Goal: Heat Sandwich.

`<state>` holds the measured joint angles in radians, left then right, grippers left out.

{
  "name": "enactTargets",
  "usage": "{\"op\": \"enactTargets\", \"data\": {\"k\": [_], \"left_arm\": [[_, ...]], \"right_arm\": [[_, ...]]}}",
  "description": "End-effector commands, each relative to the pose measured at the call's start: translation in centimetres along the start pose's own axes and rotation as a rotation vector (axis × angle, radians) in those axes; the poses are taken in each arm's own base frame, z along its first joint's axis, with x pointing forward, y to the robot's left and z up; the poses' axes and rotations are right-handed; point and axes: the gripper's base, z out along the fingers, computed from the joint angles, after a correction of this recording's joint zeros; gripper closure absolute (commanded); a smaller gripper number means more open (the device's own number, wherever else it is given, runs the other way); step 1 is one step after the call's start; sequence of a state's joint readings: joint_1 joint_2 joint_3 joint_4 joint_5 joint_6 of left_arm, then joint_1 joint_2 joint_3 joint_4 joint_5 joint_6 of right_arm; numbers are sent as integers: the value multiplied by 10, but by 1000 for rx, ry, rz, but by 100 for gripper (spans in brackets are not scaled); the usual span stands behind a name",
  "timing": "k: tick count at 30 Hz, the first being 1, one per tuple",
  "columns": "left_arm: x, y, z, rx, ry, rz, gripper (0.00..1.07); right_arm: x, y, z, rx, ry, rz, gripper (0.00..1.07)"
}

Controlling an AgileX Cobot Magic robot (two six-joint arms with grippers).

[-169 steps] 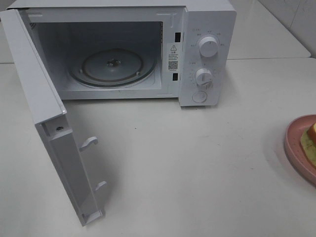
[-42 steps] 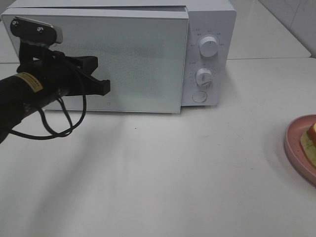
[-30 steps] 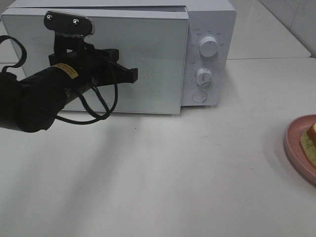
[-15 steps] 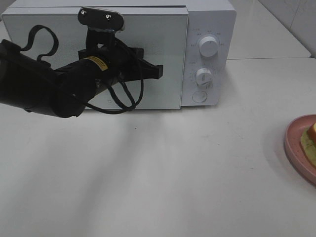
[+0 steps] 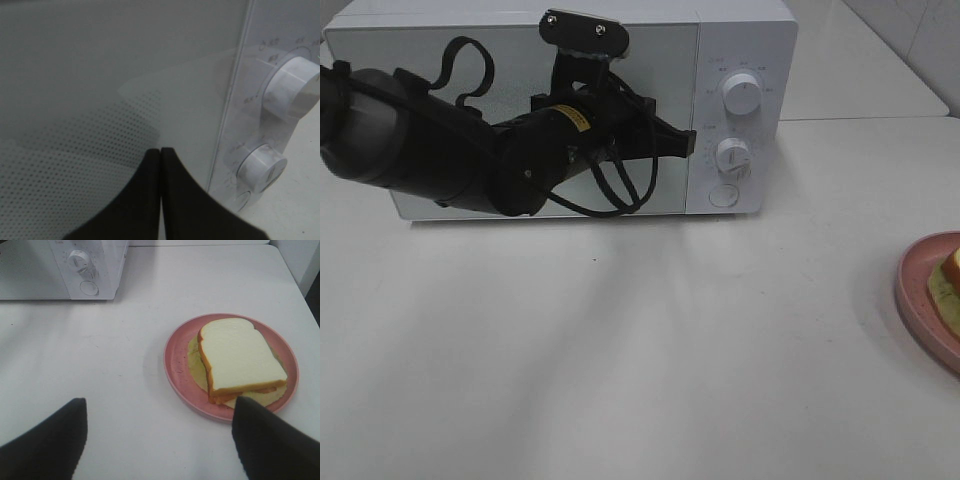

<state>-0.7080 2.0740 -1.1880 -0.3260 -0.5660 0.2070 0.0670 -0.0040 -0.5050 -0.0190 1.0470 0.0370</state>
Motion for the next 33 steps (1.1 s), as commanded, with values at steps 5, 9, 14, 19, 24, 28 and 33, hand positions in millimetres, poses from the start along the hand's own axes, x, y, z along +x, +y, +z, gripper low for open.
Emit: {"op": "enactTargets", "data": {"k": [5,9,14,19,24,28,33], "left_arm": [[-20,25,6,-118,-131,-99,106],[-22,24,4,-115,-133,-99,106],[-22,19,-7,-105,-124,-99,106],[-23,18,-23,-100,-110,-96,106],[-25,19,-41,-80,-46,-101,106],[-25,18,-55,-52,33,-106,106],[-26,16,-75,-14,118,-101,87]], "right_arm": [[2,0,-3,6,-32,-6,31],[2,0,-3,6,-32,-6,31],[2,0,-3,6,-32,-6,31],[2,0,-3,6,-32,-6,31],[2,0,-3,6,-32,-6,31],[2,0,-3,6,-32,-6,31],[2,0,-3,6,-32,-6,31]]}}
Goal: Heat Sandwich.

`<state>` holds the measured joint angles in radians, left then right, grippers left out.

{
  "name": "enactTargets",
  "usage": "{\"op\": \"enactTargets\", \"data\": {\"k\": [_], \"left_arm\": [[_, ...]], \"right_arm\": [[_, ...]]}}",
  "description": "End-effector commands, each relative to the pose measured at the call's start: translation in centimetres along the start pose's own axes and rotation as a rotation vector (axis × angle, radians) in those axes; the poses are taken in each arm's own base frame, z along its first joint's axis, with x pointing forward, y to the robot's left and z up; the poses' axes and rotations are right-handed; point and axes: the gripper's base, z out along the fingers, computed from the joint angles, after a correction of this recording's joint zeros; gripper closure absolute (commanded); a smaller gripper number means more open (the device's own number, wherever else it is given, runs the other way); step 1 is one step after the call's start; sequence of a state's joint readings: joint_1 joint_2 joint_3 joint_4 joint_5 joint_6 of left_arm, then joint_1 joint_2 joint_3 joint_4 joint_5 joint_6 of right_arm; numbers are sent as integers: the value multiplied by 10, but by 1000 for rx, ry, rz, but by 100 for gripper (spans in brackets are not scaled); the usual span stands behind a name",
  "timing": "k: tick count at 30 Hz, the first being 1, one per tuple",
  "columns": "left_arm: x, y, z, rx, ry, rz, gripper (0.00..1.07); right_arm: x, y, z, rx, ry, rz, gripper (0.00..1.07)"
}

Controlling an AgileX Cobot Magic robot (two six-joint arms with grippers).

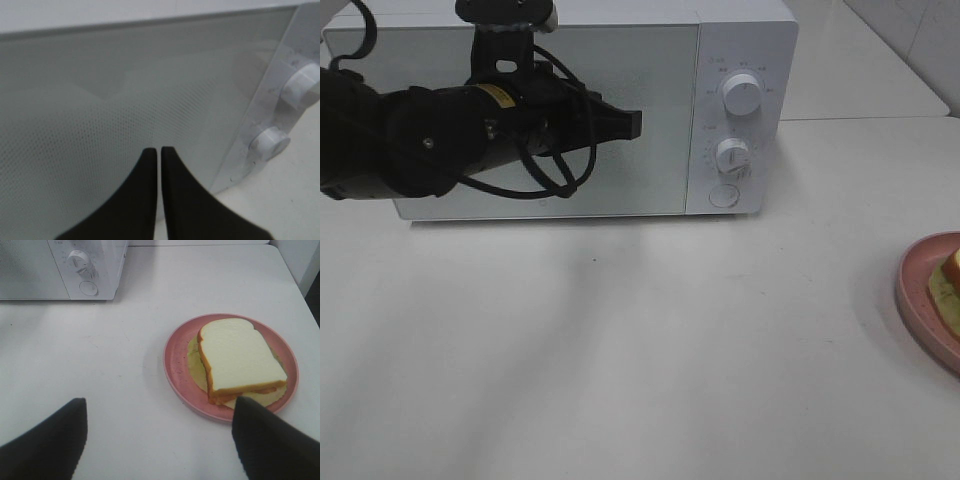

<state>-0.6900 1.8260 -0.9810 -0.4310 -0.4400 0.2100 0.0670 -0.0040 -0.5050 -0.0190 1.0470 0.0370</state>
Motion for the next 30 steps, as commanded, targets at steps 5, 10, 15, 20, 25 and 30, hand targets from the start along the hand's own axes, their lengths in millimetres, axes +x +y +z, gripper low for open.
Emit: {"op": "enactTargets", "data": {"k": [5,10,15,20,25,30], "left_arm": [[-8,-2,-37,61,103,14,26],[-9,-6,-56,116,233,33,3],[-7,-8,-69,159,351,90,3],[1,-3,-89,187,562,166,3],[3,20,-105,144,729,110,3],[4,63,-125,54,921,-14,3]], "right_arm": [[2,0,-3,6,-32,-6,31],[2,0,-3,6,-32,-6,31],[2,0,-3,6,-32,-6,31],[2,0,-3,6,-32,-6,31],[2,0,-3,5,-32,-5,31],[2,0,-3,5,-32,-5,31]]}}
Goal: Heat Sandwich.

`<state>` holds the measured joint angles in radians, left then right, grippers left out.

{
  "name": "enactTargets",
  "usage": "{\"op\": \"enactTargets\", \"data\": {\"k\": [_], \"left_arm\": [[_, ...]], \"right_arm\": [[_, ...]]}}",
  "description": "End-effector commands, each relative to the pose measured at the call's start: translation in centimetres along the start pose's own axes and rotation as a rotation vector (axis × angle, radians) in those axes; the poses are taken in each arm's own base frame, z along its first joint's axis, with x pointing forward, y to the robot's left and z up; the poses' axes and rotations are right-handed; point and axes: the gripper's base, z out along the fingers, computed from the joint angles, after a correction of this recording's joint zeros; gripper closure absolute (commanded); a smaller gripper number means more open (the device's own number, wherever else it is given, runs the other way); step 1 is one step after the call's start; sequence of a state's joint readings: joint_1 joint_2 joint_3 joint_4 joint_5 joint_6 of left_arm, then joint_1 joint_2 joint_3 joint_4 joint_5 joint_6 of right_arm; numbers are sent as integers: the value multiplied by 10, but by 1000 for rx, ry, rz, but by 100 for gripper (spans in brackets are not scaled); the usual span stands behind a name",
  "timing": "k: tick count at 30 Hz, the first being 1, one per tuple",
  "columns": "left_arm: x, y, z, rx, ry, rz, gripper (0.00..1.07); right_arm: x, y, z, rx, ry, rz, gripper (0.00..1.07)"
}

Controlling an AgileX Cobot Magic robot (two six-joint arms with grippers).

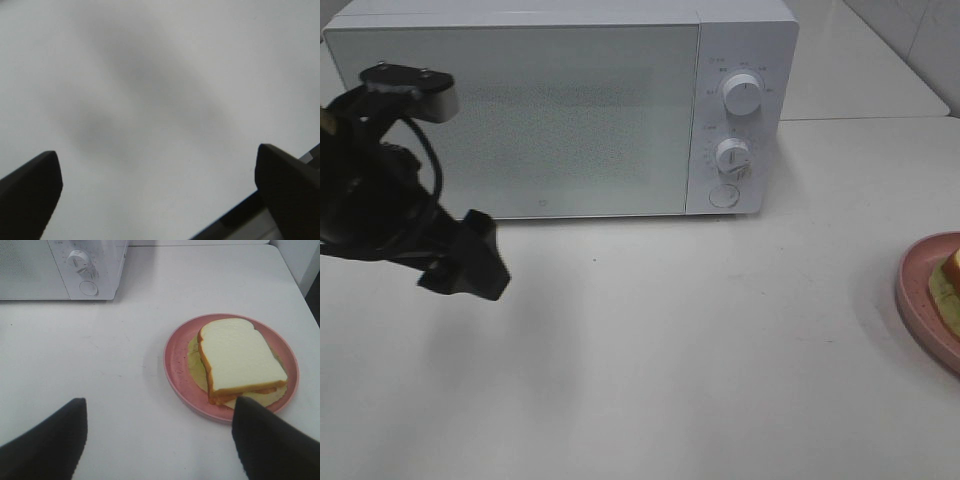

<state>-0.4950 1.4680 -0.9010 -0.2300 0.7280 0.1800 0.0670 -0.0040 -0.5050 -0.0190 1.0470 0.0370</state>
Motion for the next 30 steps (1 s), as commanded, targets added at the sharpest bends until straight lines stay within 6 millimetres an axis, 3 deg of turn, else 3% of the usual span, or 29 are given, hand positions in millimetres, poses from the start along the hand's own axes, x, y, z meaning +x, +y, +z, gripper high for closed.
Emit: {"op": "enactTargets", "data": {"k": [1,3,5,9,12,15,17,23,27,30], "left_arm": [[12,24,-12,-11,88,-114,3],[14,30,-15,-17,104,-145,3],[24,55,-27,-36,135,-249,3],[36,78,-44,-59,136,-359,3],[42,86,-55,-75,112,-411,3],[54,94,-79,-119,73,-477,3],[58,94,-85,-137,61,-488,3],[78,73,-131,-243,-88,-465,3],[95,61,-142,-280,-165,-446,3],[125,46,-146,-326,-255,-418,3]], "right_arm": [[2,0,-3,5,-32,-5,31],[2,0,-3,5,-32,-5,31],[2,0,-3,5,-32,-5,31],[2,0,-3,5,-32,-5,31],[2,0,-3,5,-32,-5,31],[2,0,-3,5,-32,-5,31],[2,0,-3,5,-32,-5,31],[2,0,-3,5,-32,-5,31],[2,0,-3,5,-32,-5,31],[2,0,-3,5,-32,-5,31]]}}
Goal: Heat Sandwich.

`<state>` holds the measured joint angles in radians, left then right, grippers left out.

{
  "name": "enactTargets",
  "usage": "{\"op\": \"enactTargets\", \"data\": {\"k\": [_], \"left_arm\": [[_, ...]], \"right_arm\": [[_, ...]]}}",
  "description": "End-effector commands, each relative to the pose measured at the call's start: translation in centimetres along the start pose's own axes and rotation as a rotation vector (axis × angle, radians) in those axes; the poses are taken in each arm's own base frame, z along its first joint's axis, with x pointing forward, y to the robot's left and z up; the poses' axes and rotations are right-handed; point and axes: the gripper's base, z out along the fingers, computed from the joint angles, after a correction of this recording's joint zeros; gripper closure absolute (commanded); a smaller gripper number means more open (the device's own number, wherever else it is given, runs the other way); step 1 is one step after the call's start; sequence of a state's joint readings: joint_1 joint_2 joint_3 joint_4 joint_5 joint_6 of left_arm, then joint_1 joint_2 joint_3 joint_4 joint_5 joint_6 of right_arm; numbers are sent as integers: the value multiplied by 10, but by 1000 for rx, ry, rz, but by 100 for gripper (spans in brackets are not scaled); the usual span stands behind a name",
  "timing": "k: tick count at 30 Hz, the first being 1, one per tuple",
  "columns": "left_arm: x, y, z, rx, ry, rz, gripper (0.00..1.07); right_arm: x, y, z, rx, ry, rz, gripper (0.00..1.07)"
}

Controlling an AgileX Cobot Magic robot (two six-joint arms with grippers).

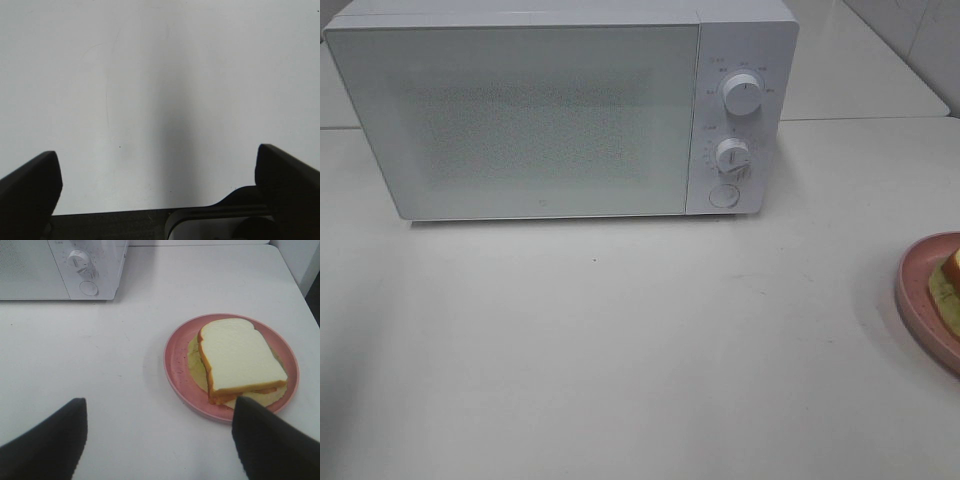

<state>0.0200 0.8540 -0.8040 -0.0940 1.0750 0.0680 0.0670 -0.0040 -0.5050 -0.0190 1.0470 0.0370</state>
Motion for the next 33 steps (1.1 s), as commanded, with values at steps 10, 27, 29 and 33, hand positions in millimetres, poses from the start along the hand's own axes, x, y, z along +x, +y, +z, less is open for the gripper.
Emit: {"op": "enactTargets", "data": {"k": [10,27,29,33], "left_arm": [[84,-1,-20,-32,-275,27,3],[134,-4,-36,-32,-516,37,3],[140,-5,-40,-33,-563,40,3],[145,-5,-43,-32,-604,44,3]], "right_arm": [[2,0,-3,5,-32,-5,31],[2,0,-3,5,-32,-5,31],[2,0,-3,5,-32,-5,31],[2,0,-3,5,-32,-5,31]]}}
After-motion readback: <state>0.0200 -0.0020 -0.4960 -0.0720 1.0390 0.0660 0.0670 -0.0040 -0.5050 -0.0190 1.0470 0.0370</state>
